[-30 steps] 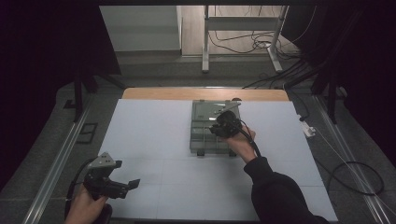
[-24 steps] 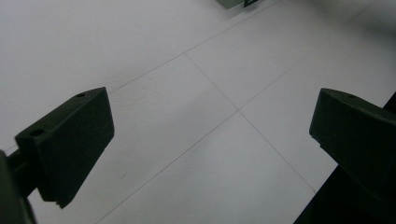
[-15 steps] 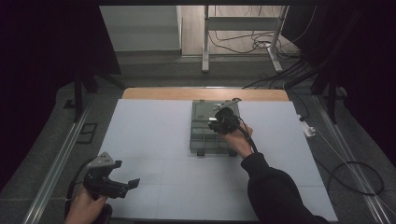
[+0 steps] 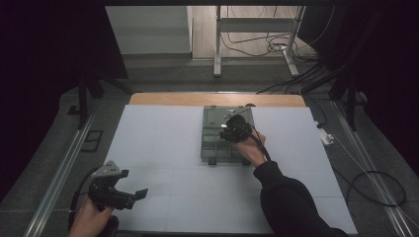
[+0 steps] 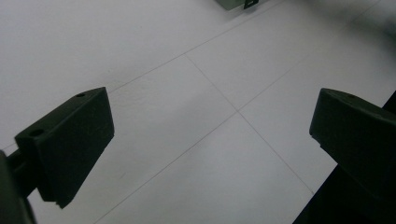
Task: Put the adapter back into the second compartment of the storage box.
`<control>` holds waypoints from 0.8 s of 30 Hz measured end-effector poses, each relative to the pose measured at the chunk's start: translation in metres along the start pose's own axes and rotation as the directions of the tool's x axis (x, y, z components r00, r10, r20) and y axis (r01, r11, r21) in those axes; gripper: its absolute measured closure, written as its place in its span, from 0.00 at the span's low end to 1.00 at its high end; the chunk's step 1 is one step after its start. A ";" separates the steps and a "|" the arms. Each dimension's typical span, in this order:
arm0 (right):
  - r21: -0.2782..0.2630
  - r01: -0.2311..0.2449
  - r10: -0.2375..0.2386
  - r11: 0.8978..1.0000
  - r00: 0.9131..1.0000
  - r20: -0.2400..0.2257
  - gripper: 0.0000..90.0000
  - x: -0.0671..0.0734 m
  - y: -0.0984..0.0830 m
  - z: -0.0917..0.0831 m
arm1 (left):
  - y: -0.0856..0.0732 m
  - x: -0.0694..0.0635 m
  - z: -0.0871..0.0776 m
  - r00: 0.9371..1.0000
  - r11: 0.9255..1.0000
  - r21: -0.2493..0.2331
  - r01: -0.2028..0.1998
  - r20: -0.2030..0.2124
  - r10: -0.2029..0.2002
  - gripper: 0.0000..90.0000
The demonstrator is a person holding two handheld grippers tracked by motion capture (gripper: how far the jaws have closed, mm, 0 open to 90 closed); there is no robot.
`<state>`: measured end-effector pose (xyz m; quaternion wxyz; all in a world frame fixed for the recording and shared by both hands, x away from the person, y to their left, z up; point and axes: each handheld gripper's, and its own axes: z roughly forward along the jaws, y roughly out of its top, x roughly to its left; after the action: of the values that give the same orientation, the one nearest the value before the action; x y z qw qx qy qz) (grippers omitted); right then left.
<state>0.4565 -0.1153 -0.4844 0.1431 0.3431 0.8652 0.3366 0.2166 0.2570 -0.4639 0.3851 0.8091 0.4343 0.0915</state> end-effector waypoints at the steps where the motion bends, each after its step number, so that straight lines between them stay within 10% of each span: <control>1: -0.002 0.000 0.000 1.000 1.000 -0.002 0.76 0.000 0.000 -0.001 | 0.000 0.000 0.000 1.000 1.000 0.000 0.000 0.000 0.000 0.00; 24: 0.003 0.009 -0.009 1.000 0.999 -0.046 0.46 0.013 -0.001 -0.026 | 0.000 0.000 -0.001 1.000 1.000 -0.007 0.004 0.002 -0.004 0.00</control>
<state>0.4341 -0.1201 -0.4663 0.1240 0.3317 0.8703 0.3423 0.2161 0.2575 -0.4638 0.3886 0.8070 0.4352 0.0915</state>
